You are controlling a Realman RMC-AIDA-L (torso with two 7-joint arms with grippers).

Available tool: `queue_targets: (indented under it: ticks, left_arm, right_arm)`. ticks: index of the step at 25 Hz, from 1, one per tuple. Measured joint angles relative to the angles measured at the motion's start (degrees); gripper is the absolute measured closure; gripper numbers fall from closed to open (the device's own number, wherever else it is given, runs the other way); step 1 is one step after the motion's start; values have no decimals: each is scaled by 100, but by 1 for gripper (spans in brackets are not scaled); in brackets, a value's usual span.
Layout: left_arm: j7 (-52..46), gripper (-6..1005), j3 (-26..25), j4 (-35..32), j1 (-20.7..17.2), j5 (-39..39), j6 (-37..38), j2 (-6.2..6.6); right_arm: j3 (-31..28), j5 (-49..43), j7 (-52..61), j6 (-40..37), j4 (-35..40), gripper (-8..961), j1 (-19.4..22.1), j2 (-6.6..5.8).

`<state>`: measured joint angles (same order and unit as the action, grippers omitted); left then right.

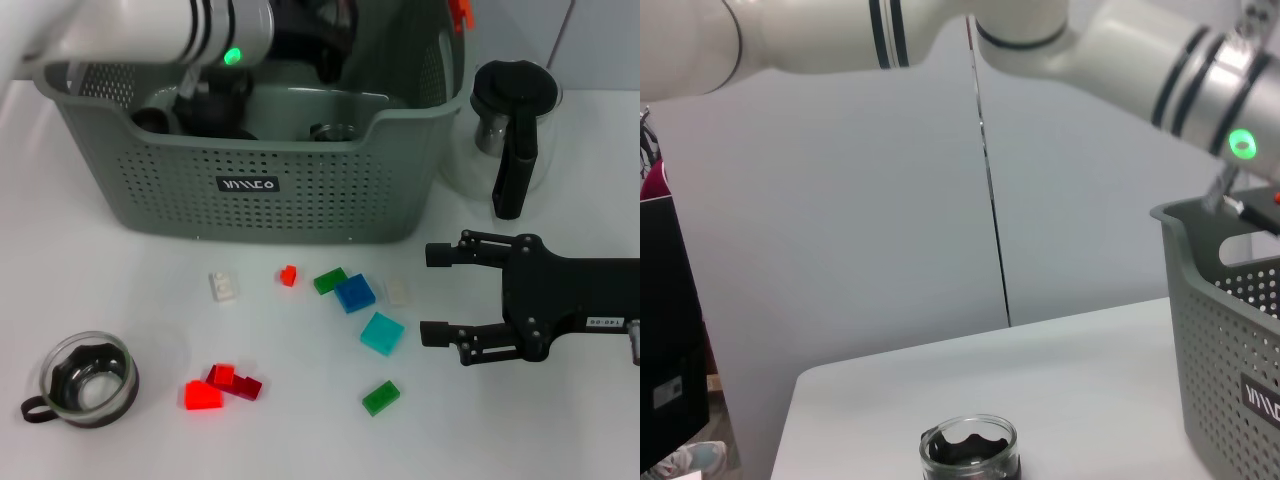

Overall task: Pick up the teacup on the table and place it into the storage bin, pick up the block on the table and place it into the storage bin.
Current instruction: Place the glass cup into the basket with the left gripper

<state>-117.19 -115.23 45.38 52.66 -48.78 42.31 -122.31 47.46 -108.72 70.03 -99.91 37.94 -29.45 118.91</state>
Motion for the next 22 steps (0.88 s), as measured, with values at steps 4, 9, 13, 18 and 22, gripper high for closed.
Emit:
queue_targets:
  ticks: [4, 9, 13, 18, 22]
  left_arm:
    - [373, 964, 55, -530, 133, 168, -263, -7]
    - [121, 963, 85, -554, 183, 587, -122, -19]
    - [-616, 963, 89, -376, 351, 1223, 258, -10]
    - [-1846, 963, 135, -93, 784, 2419, 806, -20]
    - [-2601, 963, 151, -466, 1343, 3216, 1168, 4]
  right_arm:
    - [0, 0, -4, -10, -10, 39, 3, 1]
    - [1, -12, -3, -5, -13, 39, 6, 1]
    - [1, -18, 12, -2, -18, 38, 3, 1]
    - [1, -37, 20, 0, -42, 38, 9, 1]
    - [4, -37, -11, 21, -157, 38, 10, -4]
